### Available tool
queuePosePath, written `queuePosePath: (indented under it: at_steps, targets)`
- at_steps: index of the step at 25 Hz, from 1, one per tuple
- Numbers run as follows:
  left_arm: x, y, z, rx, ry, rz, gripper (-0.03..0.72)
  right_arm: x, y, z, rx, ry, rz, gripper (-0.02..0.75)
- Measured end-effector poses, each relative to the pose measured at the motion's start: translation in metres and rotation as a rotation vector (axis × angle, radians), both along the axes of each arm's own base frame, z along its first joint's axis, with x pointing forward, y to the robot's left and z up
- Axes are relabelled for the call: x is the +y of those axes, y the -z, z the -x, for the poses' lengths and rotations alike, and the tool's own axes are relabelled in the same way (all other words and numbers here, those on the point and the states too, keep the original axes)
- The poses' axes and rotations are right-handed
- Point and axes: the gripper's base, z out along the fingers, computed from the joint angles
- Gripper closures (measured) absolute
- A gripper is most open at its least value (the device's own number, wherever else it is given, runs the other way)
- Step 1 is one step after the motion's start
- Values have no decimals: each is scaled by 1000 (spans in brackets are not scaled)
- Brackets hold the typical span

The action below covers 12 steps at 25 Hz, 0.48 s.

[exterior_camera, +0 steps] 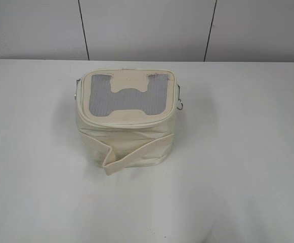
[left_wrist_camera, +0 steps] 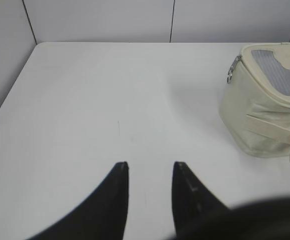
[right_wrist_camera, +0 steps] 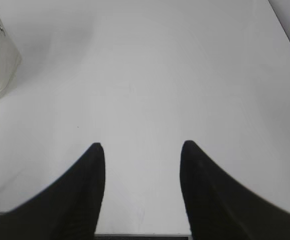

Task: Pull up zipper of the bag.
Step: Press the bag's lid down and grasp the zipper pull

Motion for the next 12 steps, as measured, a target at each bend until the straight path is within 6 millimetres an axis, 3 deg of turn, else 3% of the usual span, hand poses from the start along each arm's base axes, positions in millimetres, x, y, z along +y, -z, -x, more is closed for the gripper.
queuePosePath:
  at_steps: [12]
  targets:
    - [0,0,0,0,0,0,447,8,-2,-1,-6,-67,-66,346]
